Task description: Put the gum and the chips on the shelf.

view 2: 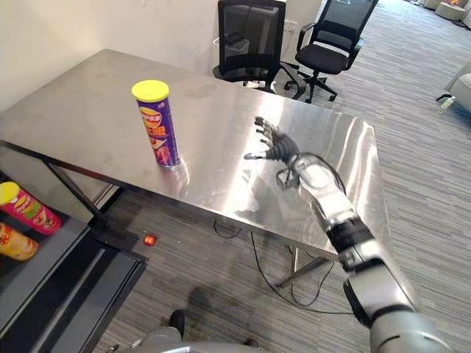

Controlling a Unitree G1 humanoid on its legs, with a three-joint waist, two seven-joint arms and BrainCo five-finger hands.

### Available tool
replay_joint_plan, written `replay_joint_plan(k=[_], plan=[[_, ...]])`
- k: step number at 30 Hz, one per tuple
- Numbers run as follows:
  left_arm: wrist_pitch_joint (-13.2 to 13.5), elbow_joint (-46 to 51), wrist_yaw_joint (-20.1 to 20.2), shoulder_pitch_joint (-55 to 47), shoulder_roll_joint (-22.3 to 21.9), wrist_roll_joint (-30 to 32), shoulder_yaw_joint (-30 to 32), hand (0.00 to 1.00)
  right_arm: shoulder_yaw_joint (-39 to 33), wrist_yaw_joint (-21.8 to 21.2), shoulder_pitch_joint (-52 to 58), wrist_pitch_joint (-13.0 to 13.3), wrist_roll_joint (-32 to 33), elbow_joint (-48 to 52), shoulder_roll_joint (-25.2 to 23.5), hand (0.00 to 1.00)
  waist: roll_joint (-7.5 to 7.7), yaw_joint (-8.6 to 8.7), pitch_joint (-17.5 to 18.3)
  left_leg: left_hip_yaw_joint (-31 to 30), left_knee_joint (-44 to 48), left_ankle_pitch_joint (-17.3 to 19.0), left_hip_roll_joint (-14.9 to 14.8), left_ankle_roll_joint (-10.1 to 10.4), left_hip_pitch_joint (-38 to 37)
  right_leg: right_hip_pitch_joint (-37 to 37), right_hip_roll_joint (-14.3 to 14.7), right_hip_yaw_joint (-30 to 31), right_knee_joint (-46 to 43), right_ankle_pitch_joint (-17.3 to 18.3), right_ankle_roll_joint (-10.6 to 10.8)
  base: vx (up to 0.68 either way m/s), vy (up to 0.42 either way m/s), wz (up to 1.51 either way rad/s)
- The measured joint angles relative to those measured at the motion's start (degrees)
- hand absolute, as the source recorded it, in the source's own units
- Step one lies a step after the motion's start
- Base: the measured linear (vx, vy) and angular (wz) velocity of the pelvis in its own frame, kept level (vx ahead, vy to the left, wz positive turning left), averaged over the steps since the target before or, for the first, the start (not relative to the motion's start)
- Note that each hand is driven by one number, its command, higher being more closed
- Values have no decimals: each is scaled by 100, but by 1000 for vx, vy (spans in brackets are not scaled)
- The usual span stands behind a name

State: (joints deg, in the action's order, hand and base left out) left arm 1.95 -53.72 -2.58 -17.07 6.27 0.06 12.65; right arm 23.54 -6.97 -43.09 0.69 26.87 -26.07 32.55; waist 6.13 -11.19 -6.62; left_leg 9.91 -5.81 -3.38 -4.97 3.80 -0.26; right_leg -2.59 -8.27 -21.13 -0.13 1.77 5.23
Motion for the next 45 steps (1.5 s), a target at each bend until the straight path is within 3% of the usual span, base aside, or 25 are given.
replay_joint_plan(k=[9, 14, 21, 28, 34, 45], plan=[[-3, -3, -147, 128, 48, 3, 2, 0, 605, 36, -1591, -145, -163, -1126, -159, 0, 124, -237, -70, -150, -3, -118, -82, -30, 143, 4, 116, 13, 111, -234, 73, -4, -1, 7], [-1, -45, -162, 229, 52, 0, -50, 0, 884, 4, -2043, -193, -161, -1561, -164, 0, 112, -290, -99, -260, -3, -138, -239, 24, 218, 33, 241, 181, 127, -406, 46, -15, -3, 6], [4, -102, -156, 352, 95, -1, -101, 0, 1335, -239, -2605, -192, 27, -2013, -164, 0, 146, -352, -217, -291, -4, -235, -351, 135, 330, 51, 382, 284, 319, -369, -16, -31, -24, -2], [9, -93, -152, 389, 153, -8, -113, 0, 1549, -426, -2612, -201, 319, -2060, -164, 0, 250, -396, -333, -302, -5, -380, -469, 268, 434, 133, 535, 258, 380, -245, -122, -23, -45, -2], [11, -61, -142, 477, 262, -163, -223, 0, 1841, -589, -2753, -200, 346, -2032, -164, 0, 404, -575, -415, -409, 7, -404, -465, 238, 507, 113, 542, 180, 457, -326, -87, 66, -13, 9], [13, -20, -153, 648, 257, -220, -226, 0, 1978, -562, -3272, -195, 347, -2034, -238, 0, 419, -759, -641, -395, 0, -392, -492, 257, 504, 114, 560, 180, 473, -329, -73, 9, -1, -1]])
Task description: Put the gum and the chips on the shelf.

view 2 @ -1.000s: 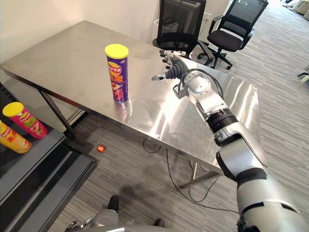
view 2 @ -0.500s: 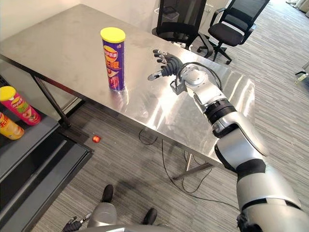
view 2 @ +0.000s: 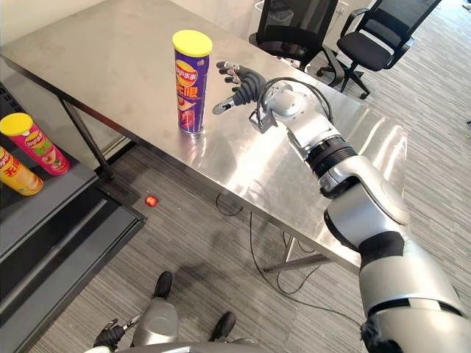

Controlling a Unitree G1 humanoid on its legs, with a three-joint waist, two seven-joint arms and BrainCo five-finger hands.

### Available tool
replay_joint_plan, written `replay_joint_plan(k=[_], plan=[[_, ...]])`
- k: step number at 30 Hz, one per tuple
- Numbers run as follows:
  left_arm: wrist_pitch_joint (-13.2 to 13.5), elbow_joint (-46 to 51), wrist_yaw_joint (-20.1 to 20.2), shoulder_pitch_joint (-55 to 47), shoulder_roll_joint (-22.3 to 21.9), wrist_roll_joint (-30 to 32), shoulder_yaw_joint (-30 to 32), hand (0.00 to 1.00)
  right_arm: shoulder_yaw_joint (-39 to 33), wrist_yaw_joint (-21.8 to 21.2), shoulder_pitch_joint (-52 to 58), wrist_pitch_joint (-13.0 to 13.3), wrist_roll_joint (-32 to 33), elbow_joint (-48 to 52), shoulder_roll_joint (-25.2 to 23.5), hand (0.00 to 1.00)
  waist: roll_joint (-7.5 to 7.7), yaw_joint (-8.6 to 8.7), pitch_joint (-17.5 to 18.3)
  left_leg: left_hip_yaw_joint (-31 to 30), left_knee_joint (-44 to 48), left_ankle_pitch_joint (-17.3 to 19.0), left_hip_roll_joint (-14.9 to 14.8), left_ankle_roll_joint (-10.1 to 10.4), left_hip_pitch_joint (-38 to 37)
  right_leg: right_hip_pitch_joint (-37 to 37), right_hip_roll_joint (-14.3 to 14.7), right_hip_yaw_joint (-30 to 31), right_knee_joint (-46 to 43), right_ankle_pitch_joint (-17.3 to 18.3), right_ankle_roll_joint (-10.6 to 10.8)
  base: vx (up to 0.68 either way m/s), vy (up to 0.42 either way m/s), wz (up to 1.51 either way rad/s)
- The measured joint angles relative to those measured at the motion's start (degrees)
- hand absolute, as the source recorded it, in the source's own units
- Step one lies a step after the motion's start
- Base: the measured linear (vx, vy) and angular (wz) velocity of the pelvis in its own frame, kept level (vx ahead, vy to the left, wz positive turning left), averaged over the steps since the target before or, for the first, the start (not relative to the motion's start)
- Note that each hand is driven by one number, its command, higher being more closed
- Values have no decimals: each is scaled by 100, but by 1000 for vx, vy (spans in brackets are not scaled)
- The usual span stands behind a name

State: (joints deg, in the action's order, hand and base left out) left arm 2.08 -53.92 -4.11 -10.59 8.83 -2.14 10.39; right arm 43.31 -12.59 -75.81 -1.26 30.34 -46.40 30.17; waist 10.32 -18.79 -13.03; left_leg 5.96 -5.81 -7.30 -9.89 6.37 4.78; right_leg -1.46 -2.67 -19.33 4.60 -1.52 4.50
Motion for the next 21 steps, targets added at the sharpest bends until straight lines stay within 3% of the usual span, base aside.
replay_joint_plan(k=[11, 21], plan=[[39, 194, -24, 123, 36, -11, 42, 0, -38, 223, -268, 4, 1, -9, -214, 0, 157, -263, -343, -3, 32, -21, -3, -5, 42, 3, 14, -54, 62, -4, 2, 31, -6, 1], [48, 251, -57, 215, 29, -230, 77, 0, -590, 277, -320, 3, 1, -179, -313, 0, 210, -449, -562, -11, 34, -17, -33, 2, 104, 7, 46, -99, 125, -14, 14, 35, -10, 2]])
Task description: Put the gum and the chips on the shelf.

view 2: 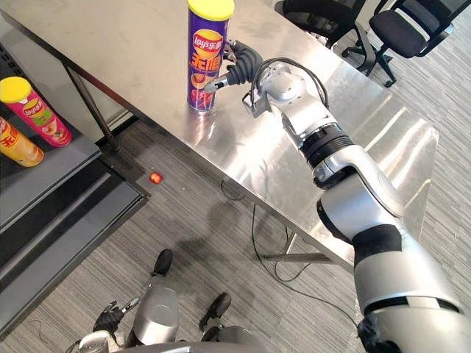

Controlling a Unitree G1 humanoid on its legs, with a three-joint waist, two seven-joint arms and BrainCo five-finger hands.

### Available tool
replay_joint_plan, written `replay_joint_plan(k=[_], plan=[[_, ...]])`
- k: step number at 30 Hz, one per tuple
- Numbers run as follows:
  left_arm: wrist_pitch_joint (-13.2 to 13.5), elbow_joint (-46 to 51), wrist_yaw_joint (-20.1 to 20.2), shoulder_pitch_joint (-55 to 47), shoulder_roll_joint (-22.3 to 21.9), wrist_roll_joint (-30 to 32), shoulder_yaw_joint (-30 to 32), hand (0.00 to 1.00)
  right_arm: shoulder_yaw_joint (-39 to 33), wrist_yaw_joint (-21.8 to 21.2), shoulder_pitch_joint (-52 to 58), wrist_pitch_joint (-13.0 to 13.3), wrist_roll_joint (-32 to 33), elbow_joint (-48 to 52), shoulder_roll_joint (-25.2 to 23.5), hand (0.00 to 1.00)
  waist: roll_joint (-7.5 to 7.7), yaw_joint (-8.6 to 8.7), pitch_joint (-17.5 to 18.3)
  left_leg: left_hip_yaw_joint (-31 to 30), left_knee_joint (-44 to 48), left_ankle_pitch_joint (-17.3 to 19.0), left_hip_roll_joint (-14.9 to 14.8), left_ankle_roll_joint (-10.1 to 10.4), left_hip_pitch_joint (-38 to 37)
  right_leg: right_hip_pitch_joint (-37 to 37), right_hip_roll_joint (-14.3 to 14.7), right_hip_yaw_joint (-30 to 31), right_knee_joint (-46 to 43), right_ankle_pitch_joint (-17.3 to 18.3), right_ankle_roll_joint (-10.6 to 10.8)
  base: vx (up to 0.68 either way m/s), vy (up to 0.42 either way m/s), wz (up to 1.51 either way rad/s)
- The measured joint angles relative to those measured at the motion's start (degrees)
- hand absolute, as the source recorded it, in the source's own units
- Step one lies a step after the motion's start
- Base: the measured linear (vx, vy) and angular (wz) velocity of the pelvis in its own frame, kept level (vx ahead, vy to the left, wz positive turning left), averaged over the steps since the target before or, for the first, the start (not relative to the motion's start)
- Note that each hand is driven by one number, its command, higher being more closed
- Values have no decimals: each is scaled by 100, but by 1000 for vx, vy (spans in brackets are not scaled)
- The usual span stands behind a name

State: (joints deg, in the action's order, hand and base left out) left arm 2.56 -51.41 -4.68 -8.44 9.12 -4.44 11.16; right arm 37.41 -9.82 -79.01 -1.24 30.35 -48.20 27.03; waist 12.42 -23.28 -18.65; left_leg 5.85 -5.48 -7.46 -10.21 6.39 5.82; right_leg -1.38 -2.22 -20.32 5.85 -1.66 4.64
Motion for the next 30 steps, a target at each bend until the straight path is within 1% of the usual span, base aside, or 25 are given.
replay_joint_plan(k=[1, 2, 5, 8, 11, 13, 15, 18, 20, 22, 30], plan=[[-1, -1, 0, 44, -1, -2, 0, 0, -107, 51, 0, 0, 0, -9, -12, 0, -3, -48, -39, 2, 0, 1, -17, 3, 1, 2, 16, 3, 2, 0, 0, 0, 0, 0], [4, 2, 0, 45, -2, -14, 1, 0, -114, 78, -10, 0, 0, -15, -18, 0, 1, -60, -62, 0, 0, 0, -29, 7, 1, -2, 27, -5, 2, 0, 0, 0, 0, 0], [4, 1, -4, 44, -3, -109, 11, 0, -114, 88, -11, -1, 1, -75, -110, 0, 1, -74, -74, 2, 0, 0, -40, 10, 2, 2, 33, -9, 3, 1, 1, 0, 0, 0], [9, 57, -4, 47, -3, -111, 19, 0, -227, 99, -86, -1, 19, -130, -113, 0, 10, -89, -167, 9, 0, -2, -50, 16, 2, 5, 37, -9, 3, 2, 2, 0, 0, 0], [8, 119, -4, 55, -4, -112, 35, 0, -361, 152, -227, 0, 233, -170, -113, 0, 11, -105, -277, 14, 0, -2, -56, 16, 3, 10, 40, -12, 4, 2, 3, 0, 0, 0], [8, 123, -5, 62, -5, -112, 36, 0, -410, 182, -231, 0, 260, -167, -113, 0, 11, -145, -278, 15, 1, -2, -55, 17, 5, 11, 39, -14, 5, 2, 2, 0, 0, 0], [6, 125, -5, 109, -10, -114, 36, 0, -569, 205, -233, 1, 482, -150, -114, 0, 8, -218, -283, 14, 1, -1, -58, 18, 5, 12, 42, -17, 6, 2, 2, 0, 0, 0], [7, 132, -5, 115, -13, -162, 38, 0, -577, 226, -235, 1, 634, -3, -114, 0, 21, -222, -323, 14, 2, 2, -60, 21, 3, 9, 43, -25, 6, 2, 2, 0, 0, 0], [12, 180, -4, 137, -17, -176, 40, 0, -747, 227, -234, 11, 811, 137, -142, 0, 22, -231, -432, 20, 2, 0, -68, 23, 3, 11, 45, -25, 6, 3, 4, 0, 0, 0], [12, 194, -5, 142, -15, -196, 46, 0, -820, 238, -234, 11, 853, 193, -147, 0, 24, -247, -478, 30, 2, 0, -71, 24, 3, 14, 45, -27, 6, 4, 5, 0, 0, 0], [20, 223, -4, 141, -20, -205, 44, 0, -832, 234, -234, 13, 908, 310, -170, 0, 23, -366, -481, 96, 3, 2, -96, 27, -5, 26, 59, -25, 6, 4, 6, 0, 0, 0]])
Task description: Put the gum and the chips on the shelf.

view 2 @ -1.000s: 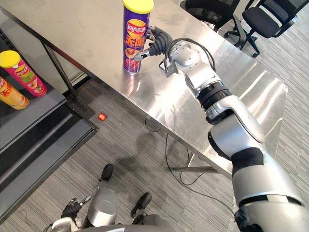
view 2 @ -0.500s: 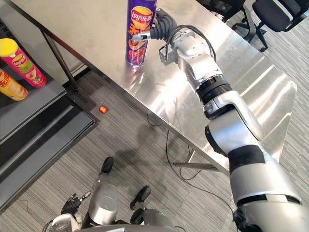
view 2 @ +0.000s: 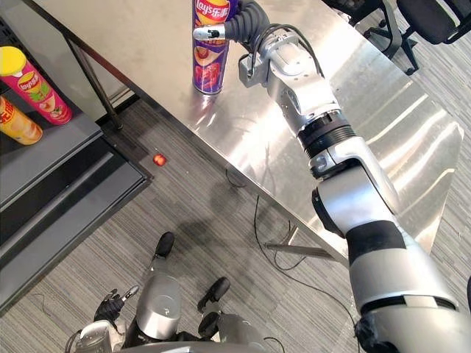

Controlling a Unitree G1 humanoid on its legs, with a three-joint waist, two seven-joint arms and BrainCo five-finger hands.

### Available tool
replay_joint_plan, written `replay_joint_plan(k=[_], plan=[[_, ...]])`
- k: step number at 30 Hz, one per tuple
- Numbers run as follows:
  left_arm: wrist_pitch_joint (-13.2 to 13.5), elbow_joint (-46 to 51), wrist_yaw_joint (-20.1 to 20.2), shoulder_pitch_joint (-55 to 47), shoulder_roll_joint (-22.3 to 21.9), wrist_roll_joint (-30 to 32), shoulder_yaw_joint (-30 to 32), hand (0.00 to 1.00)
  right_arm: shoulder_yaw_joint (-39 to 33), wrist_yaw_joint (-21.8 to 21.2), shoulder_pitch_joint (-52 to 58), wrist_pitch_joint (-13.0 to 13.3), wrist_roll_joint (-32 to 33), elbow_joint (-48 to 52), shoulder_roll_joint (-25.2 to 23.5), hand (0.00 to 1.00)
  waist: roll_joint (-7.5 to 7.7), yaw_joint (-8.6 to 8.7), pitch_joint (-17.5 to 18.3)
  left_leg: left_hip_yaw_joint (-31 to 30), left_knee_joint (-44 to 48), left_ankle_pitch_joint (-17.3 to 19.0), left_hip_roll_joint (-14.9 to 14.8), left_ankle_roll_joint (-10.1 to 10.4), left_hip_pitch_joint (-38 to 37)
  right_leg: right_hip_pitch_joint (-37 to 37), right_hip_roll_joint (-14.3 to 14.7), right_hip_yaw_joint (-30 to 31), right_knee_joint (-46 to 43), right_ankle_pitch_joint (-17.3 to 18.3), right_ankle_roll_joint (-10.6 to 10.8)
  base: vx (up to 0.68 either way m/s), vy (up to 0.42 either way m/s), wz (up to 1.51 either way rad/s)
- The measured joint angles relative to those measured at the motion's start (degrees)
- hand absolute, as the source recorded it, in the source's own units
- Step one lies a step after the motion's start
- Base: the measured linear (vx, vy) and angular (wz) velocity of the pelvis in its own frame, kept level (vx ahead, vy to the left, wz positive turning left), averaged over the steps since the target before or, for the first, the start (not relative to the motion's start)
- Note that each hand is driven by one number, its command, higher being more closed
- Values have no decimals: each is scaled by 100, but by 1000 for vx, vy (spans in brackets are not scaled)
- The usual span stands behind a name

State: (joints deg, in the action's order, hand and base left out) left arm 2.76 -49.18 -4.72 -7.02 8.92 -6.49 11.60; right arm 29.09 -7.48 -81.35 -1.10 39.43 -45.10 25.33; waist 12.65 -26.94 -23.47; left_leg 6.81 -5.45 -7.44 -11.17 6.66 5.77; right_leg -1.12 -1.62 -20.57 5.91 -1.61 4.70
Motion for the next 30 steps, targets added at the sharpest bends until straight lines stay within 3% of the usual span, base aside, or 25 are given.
replay_joint_plan(k=[9, 10, 18, 25, 30], plan=[[47, 4, 0, 0, 3, -2, -4, 0, -150, 5, 27, 16, 132, 118, -117, 0, 8, -18, -56, -4, 0, 0, 0, 0, -8, -13, -2, -27, -1, 3, 2, 0, 0, 0], [47, 5, 0, 0, 3, -2, -4, 0, -174, 14, 41, 22, 152, 148, -117, 100, 6, -22, -66, -7, 0, 0, 1, 0, -7, -15, -3, -31, -1, 2, 2, 0, 0, 0], [44, -2, 0, -1, 2, -12, -6, 0, -488, 135, 208, 71, 398, 174, -226, 100, 5, -73, -91, -23, 0, 0, 3, 0, -8, -24, -5, -66, -7, 1, 1, 0, 0, 0], [28, -22, -15, -1, -19, -21, 15, 0, -1537, 751, 514, 338, 841, 254, -790, 100, -15, -86, -108, -86, 1, -3, 3, 4, -8, -38, -4, -102, -21, 1, 0, 0, 0, 1], [-46, -30, -118, 0, -145, -20, 248, 0, -2075, 1057, 859, 693, 840, 1368, -842, 100, -52, -27, -134, -100, 1, -3, 6, 4, -45, -51, -11, -108, -89, 1, -1, 0, 0, 0]])
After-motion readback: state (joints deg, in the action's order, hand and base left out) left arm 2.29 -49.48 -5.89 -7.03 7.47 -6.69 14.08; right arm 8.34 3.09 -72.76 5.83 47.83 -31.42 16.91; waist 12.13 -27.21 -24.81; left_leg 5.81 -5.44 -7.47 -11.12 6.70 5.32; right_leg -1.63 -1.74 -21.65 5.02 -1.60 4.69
